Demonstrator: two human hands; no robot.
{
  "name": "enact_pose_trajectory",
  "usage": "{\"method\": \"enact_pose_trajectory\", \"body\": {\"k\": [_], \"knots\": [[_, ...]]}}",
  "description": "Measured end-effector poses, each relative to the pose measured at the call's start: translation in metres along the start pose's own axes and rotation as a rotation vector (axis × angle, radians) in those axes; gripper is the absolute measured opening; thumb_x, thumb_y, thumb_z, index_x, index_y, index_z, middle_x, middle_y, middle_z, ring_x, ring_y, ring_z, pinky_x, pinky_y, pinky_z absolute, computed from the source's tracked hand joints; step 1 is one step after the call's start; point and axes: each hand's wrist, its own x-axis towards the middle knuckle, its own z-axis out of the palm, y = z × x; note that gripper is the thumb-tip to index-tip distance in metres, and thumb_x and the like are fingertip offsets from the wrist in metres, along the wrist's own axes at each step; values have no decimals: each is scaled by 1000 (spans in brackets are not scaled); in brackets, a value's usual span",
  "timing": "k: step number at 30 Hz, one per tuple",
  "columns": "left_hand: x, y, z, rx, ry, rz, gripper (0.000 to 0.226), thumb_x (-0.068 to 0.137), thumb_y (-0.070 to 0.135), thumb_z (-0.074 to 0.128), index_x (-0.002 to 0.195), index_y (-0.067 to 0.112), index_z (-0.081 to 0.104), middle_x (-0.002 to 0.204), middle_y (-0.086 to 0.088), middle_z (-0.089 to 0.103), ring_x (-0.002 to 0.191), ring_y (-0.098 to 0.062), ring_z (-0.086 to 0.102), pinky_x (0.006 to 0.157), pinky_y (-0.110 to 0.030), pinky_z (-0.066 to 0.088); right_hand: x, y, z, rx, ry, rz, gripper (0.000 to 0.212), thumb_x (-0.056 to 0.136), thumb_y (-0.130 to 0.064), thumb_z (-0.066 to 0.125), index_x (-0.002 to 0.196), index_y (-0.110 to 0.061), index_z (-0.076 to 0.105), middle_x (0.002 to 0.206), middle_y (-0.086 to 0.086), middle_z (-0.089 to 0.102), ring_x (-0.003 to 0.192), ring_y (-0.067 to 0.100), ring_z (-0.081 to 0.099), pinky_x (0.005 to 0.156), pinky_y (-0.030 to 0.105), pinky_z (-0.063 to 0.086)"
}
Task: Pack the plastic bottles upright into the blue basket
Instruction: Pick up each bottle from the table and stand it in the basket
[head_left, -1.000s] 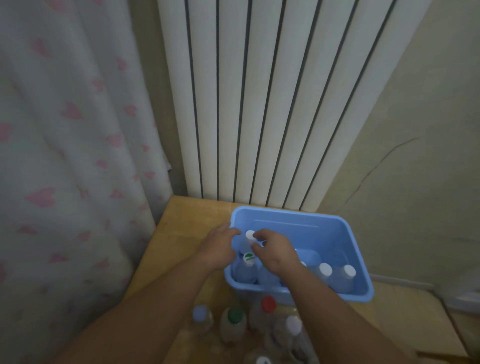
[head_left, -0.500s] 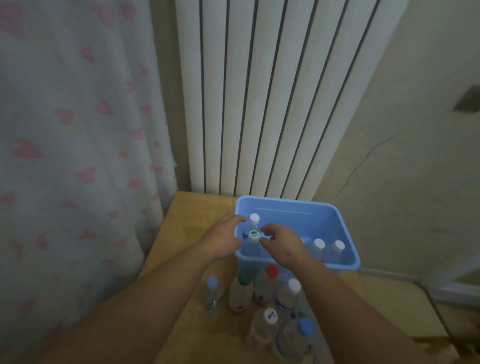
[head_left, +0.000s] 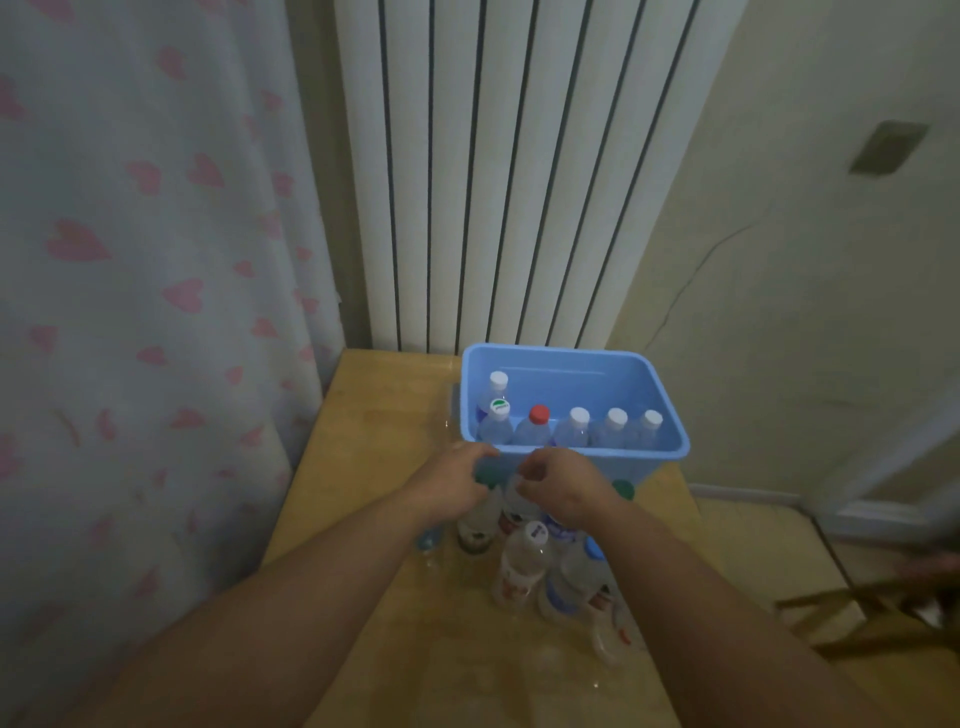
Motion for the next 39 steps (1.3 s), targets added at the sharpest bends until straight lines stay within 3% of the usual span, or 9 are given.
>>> {"method": "enact_pose_trajectory", "body": {"k": [4,8,13,18,24,27,30,37,39], "knots": [[-5,9,15,-67,-23,-15,54,88,6,58,138,24,51,140,0,48,123,-17,50,88,-23,43,-7,13,-5,-11,-14,-15,14,86,-27,60,73,-28,55,78,-6,59,79,16,57,70,26,41],[-8,20,23,-65,-20,-30,48,90,5,54,135,21,54,134,-1,55,120,-17,53,92,-26,46,-9,20,-6,-41,-51,-39,6,83,-31,60,82,-26,57,83,0,64,80,20,61,71,31,51],[-13,23,34,-26,-48,-73,48,91,9,51,138,21,51,137,-3,56,121,-18,55,97,-26,44,-14,28,14,-263,-184,-77,24,86,-32,63,108,-26,63,97,-2,62,88,18,59,83,32,52],[-17,17,41,2,-110,-111,51,88,10,54,137,22,52,133,-3,58,117,-22,57,98,-31,47,-11,26,26,-403,-145,-88,22,86,-32,60,108,-28,62,95,-1,63,85,19,61,81,36,55],[-19,13,39,-17,-161,-102,58,84,6,61,138,22,50,133,-1,59,115,-18,58,96,-32,50,-17,21,-1,-212,-46,-134,25,76,-33,67,100,-25,65,93,0,67,84,17,61,76,32,55],[-21,21,35,-246,-208,-72,68,79,-1,70,137,26,46,126,6,59,113,-13,59,86,-28,54,-18,6,-31,-98,86,-157,26,73,-40,67,91,-20,69,82,0,67,76,16,62,71,33,55],[-13,30,21,-443,-124,-82,71,69,13,81,128,35,48,122,-2,64,115,-20,62,92,-46,56,-17,-9,-53,1,223,-153,29,71,-45,70,86,-20,68,77,-3,65,72,13,60,65,31,52],[1,55,-18,-544,-57,-80,77,62,28,88,127,35,47,115,4,70,108,-19,67,90,-49,57,-16,-28,-77,243,359,-216,34,77,-40,69,107,-24,69,94,-7,69,88,10,63,78,28,52],[4,61,-27,-582,-6,-76,83,60,32,89,132,33,47,122,4,68,112,-19,65,93,-48,56,-16,-33,-87,297,395,-232,32,83,-42,64,111,-27,67,98,-10,68,88,9,62,72,23,47]]}}
